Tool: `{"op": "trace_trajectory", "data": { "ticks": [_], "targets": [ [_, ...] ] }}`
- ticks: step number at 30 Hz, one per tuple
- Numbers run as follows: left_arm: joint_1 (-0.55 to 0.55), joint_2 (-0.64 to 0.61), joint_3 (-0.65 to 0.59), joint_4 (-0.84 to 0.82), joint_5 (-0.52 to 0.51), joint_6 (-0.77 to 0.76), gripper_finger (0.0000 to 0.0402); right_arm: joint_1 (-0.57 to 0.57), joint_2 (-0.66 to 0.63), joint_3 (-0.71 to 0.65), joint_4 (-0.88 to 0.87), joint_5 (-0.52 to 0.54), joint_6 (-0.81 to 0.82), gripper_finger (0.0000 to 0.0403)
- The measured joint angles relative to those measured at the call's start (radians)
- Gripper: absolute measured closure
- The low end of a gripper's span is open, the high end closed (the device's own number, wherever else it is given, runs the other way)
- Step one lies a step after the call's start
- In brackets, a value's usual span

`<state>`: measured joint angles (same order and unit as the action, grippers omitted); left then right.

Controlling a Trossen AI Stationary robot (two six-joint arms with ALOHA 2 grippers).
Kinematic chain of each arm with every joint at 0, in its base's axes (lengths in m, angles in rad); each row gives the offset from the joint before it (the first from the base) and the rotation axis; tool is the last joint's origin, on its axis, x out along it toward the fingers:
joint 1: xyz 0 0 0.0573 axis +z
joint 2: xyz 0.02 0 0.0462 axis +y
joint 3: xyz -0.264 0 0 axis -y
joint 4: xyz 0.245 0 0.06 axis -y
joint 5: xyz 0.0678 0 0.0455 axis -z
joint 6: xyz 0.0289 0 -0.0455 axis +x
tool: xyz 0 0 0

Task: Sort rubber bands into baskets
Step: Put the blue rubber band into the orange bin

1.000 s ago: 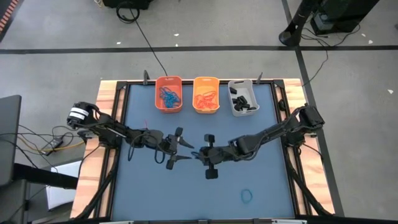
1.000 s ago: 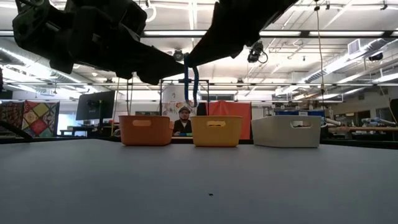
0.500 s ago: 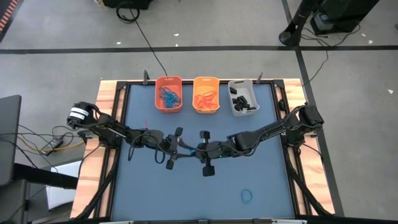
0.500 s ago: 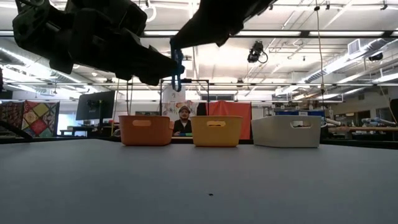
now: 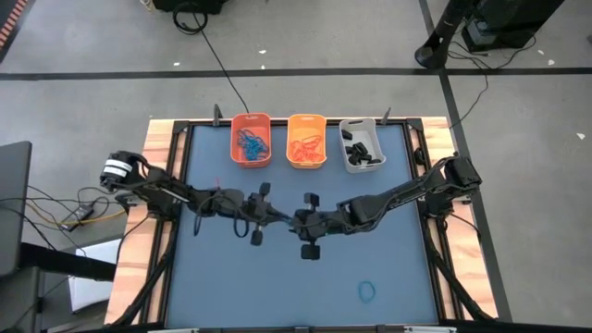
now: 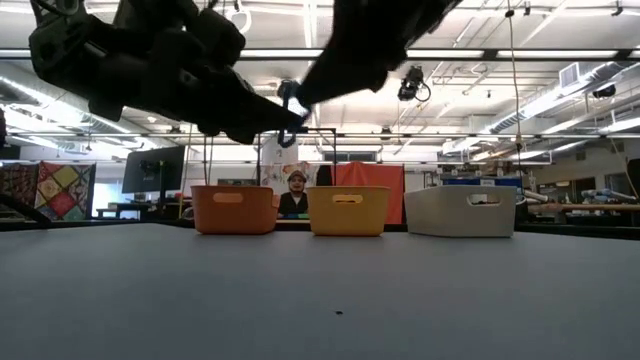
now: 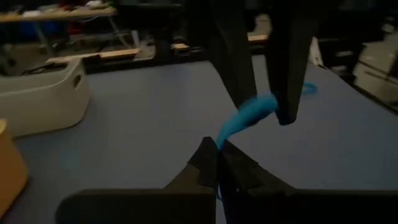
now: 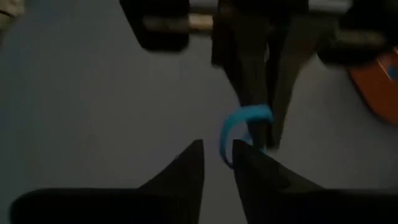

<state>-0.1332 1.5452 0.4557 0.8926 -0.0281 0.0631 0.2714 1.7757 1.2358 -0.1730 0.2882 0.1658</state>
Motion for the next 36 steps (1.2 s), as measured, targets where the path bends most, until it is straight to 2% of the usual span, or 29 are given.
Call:
{"op": "trace_trajectory", "data": {
  "ticks": [3, 6, 12, 17, 26, 31, 36],
  "targets": [
    [0.034, -0.002, 0.0, -0.003, 0.0, -0.036, 0.0397, 0.0, -0.014, 0.0, -0.094, 0.06, 0.104, 0.0286],
    [0.077, -0.002, 0.0, -0.007, -0.009, -0.07, 0.0397, 0.001, -0.036, 0.0, -0.249, 0.108, 0.315, 0.027],
    [0.179, -0.025, -0.002, -0.088, -0.084, -0.12, 0.0397, 0.037, -0.054, 0.0, -0.608, 0.077, 0.635, 0.0257],
    [0.269, -0.133, -0.002, -0.241, -0.092, -0.146, 0.0397, 0.133, -0.055, -0.04, -0.758, 0.042, 0.807, 0.0257],
    [0.471, -0.367, -0.002, -0.532, -0.136, -0.145, 0.0397, 0.326, -0.054, -0.13, -0.753, -0.011, 1.079, 0.0257],
    [0.597, -0.387, -0.002, -0.571, -0.13, -0.146, 0.0396, 0.411, -0.054, -0.155, -0.705, -0.056, 1.185, 0.0257],
    [0.699, -0.351, -0.002, -0.578, -0.087, -0.146, 0.0395, 0.477, -0.054, -0.181, -0.61, -0.101, 1.239, 0.0257]
  ]
}}
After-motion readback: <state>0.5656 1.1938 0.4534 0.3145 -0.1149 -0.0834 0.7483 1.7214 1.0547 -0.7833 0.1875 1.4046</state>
